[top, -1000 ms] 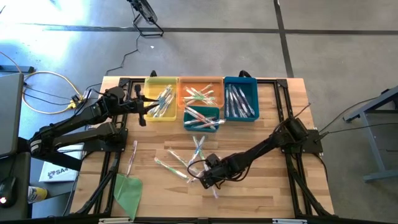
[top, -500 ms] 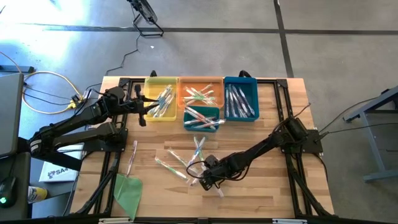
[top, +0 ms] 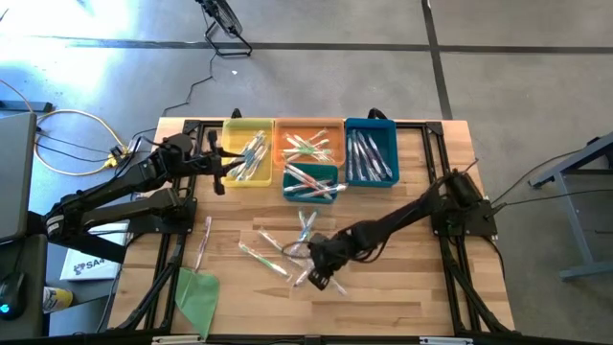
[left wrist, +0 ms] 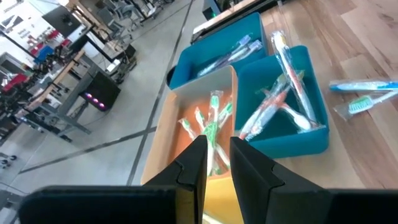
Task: Pick & Place Toothbrushes
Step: Put the purple toothbrush into the blue bin
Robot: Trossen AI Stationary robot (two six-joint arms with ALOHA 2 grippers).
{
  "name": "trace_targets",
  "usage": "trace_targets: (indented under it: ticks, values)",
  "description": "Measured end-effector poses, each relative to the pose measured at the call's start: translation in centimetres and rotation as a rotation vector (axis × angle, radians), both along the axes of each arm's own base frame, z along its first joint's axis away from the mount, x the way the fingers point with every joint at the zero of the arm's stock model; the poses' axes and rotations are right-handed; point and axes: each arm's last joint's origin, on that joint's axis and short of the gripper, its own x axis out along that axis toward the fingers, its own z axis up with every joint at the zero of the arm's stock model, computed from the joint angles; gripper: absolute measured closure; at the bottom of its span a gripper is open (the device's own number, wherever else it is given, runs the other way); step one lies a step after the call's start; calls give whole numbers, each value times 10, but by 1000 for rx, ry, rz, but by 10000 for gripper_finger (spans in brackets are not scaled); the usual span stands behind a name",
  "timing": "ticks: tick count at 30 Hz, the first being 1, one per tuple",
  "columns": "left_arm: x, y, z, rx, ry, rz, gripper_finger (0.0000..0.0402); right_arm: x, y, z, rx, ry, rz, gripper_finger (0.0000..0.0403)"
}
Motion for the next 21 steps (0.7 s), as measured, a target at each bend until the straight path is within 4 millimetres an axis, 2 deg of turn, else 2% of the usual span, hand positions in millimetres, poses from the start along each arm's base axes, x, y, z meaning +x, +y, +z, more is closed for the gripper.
trace_targets:
  ticks: [4,7,14,17,21]
  values:
    - [0,0,-1,6,12,-1,337,-6,-20,32,-35,-49,12,385]
    - [0,1,3,24,-29,21,337,-18,-38,65,-78,-94,-14,385]
    - [0,1,3,-22,-46,35,337,-61,-82,145,-326,-302,-263,385]
    - [0,1,1,-36,-22,36,337,-78,-100,165,-441,-336,-379,385]
    - [-1,0,-2,-52,2,37,337,-88,-123,174,-576,-333,-466,385]
